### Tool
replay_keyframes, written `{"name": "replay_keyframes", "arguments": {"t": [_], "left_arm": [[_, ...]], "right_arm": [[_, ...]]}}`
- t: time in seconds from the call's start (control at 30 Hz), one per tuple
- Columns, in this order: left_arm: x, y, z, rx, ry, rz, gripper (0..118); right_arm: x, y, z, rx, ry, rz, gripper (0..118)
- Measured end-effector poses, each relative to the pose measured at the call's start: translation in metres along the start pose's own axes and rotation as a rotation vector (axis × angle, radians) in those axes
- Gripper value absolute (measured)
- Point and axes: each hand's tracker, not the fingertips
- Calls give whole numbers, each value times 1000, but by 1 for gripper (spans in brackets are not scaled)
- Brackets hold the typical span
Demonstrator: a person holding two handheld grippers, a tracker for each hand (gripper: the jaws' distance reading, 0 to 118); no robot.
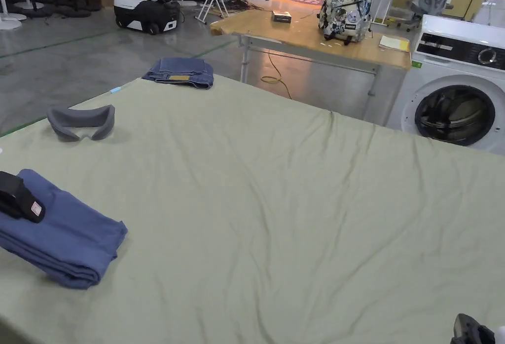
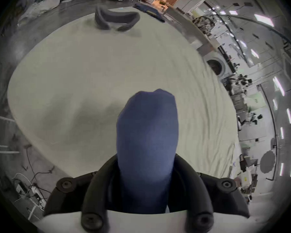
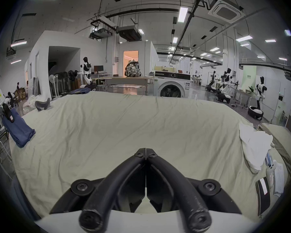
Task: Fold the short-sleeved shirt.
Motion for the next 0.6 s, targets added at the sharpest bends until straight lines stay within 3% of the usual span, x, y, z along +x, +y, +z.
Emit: {"name": "replay_keyframes", "arguments": {"t": [0.2,0.4,0.6], "left_arm": [[4,-7,-2,6,74,33,32],[24,-11,13,78,223,16,70],[66,-25,20,138,452,-127,71]], "right_arm": [[-1,1,4,8,-1,2,0],[6,1,4,6,-10,0,0],[8,1,4,11,-10,-1,0]]}}
